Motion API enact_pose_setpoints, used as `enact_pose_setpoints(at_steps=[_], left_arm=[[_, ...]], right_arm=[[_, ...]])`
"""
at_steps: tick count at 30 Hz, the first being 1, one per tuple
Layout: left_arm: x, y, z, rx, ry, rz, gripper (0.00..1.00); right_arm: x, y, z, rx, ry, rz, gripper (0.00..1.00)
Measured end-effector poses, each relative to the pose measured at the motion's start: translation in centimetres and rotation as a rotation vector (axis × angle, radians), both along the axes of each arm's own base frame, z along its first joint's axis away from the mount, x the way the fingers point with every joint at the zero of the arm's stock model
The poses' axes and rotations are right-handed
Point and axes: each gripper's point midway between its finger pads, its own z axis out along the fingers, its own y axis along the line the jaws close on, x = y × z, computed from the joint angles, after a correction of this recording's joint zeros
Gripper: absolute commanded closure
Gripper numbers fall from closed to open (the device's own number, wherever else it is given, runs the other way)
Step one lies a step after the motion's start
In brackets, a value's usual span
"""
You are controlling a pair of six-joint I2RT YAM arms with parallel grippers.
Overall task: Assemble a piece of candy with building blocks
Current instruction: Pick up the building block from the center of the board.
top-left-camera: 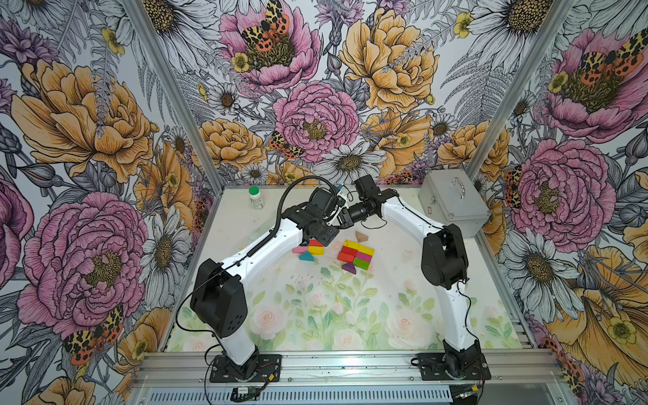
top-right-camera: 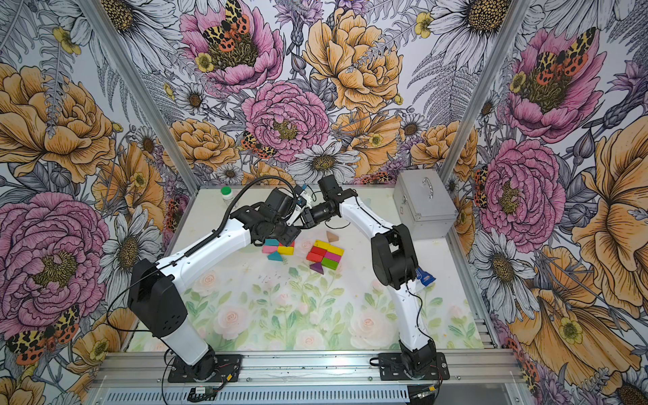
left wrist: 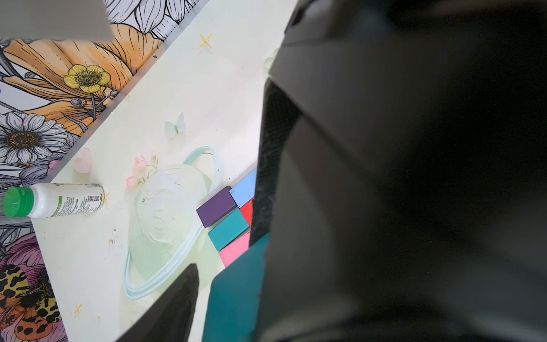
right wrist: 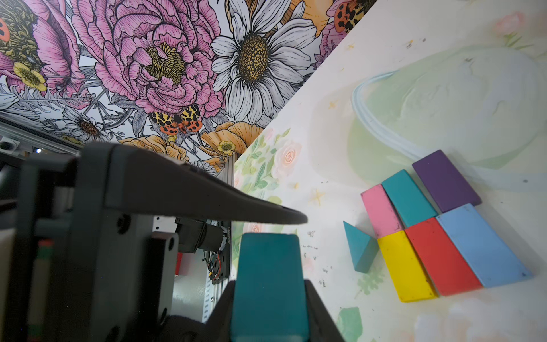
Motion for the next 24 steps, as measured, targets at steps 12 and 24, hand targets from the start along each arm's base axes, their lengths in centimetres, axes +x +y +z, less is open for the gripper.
enact_pose_setpoints(at_steps=[12,24], left_arm=[[-0.21,-0.55,0.08,-0.016,0.007,0.007,0.55],[-0.24,-0.61,0.07,-0.020,0.007,0.011,0.61]], right_arm=[[0.22,-0.22,0.23,0.012,0.003,-0.002,0.88],[0.28,-0.27,0.19,0.007,0.011,-0.008,0.60]])
